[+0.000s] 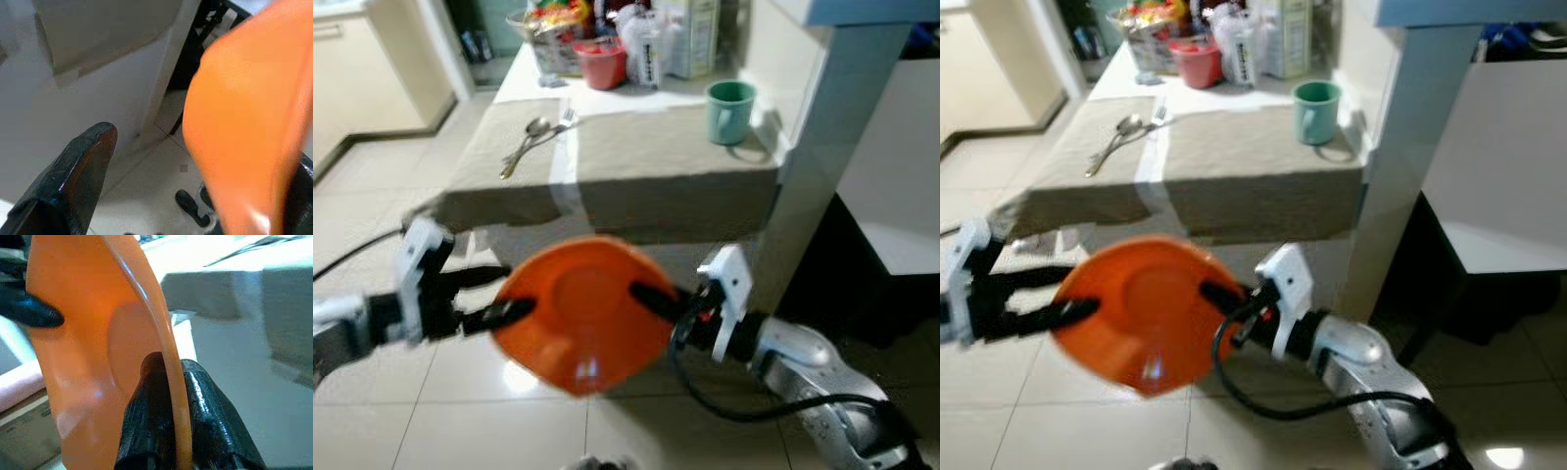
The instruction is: Setting the table
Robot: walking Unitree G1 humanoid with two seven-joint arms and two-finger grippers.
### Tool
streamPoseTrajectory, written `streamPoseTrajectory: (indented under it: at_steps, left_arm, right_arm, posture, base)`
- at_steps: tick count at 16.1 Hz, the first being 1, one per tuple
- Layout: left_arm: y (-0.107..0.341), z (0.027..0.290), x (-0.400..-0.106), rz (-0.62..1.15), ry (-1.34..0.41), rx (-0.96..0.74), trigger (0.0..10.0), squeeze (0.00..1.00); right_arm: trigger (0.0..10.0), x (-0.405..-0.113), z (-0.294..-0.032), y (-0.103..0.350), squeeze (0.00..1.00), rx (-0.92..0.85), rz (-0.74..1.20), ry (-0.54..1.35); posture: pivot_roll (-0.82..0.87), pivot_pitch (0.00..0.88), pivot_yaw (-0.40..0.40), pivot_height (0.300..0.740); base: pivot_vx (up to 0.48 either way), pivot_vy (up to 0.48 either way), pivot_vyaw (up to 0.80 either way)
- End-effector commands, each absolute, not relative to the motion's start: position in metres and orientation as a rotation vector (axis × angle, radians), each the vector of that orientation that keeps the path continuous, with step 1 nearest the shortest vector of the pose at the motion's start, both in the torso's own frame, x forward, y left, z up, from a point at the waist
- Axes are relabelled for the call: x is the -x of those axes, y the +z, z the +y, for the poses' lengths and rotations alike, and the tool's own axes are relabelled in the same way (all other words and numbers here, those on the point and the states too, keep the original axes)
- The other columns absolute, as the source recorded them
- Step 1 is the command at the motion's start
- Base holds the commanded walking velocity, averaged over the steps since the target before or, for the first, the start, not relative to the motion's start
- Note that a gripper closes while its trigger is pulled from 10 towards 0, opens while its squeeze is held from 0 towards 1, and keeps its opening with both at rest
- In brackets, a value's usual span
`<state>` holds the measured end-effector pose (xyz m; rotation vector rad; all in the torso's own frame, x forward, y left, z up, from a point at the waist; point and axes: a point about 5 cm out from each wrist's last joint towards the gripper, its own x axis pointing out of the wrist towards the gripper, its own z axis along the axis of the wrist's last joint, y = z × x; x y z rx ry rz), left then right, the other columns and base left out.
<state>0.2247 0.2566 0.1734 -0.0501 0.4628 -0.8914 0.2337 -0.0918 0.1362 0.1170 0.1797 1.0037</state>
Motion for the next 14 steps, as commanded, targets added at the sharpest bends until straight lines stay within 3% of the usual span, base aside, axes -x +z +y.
streamPoseTrajectory:
  at_steps: [1,7,11,14]
  left_arm:
    - [0.186,0.3,-0.225,0.446,-0.687,-0.007,10.0,0.0]
    - [0.177,0.32,-0.206,0.451,-0.689,-0.101,10.0,0.0]
    - [0.184,0.356,-0.204,0.396,-0.556,-0.144,10.0,0.0]
    - [0.187,0.37,-0.219,0.19,-0.34,-0.11,10.0,0.0]
  right_arm:
    - [0.0,-0.238,-0.109,0.144,0.0,-0.097,0.139,0.965]
    - [0.0,-0.238,-0.11,0.142,0.0,-0.09,0.142,0.967]
    - [0.0,-0.239,-0.108,0.14,0.0,-0.087,0.142,0.967]
    - [0.0,-0.24,-0.107,0.139,0.0,-0.084,0.136,0.959]
  posture:
    - [-0.15,0.026,0.121,0.74]
    - [-0.14,0.026,0.116,0.74]
    - [-0.14,0.025,0.117,0.74]
    - [-0.14,0.026,0.116,0.74]
  base:
    - [0.0,0.0,0.0]
    - [0.0,0.0,0.0]
    - [0.0,0.0,0.0]
    - [0.0,0.0,0.0]
